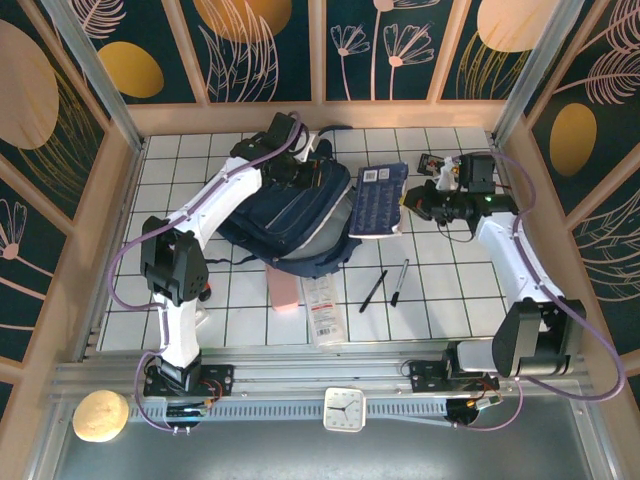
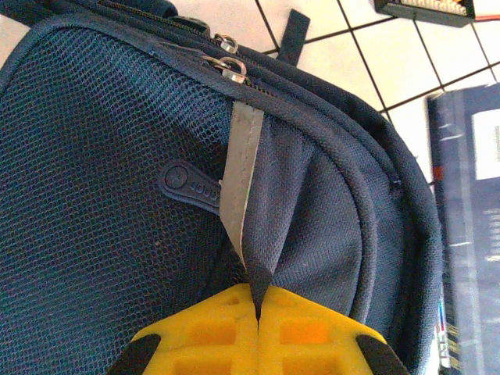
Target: Pack books, pencil case, and school supplies into a backpack
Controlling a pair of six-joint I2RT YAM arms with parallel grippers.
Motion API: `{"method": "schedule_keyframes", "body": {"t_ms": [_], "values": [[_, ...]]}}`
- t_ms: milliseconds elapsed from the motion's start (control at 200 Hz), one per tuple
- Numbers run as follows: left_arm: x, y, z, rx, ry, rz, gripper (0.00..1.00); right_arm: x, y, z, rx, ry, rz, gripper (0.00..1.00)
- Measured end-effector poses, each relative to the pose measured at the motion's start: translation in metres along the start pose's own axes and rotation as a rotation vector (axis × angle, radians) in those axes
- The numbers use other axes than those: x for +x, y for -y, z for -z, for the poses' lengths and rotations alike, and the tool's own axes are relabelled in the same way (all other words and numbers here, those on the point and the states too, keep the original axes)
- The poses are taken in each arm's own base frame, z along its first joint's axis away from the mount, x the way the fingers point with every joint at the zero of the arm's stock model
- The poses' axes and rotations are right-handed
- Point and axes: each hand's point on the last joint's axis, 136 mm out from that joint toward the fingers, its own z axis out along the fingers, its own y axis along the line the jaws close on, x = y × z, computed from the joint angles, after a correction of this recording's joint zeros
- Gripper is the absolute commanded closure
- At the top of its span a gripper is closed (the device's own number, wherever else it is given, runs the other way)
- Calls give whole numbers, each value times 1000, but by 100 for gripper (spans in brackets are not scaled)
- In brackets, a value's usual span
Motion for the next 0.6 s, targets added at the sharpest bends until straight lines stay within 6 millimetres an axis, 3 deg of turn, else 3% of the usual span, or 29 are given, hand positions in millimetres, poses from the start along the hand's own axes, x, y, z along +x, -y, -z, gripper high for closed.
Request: {"method": "schedule_keyframes", "body": {"t_ms": [130,295,600], "values": [[-3,0,3,1,7,6,100,-3,-11,4,-37,5,0,100],[-5,1,6,0,13,11,100,-4,-10,-2,-56,1,-17,100],[-13,5,27,6,49,27,100,5,8,-43,-87,-67,-90,100]]}}
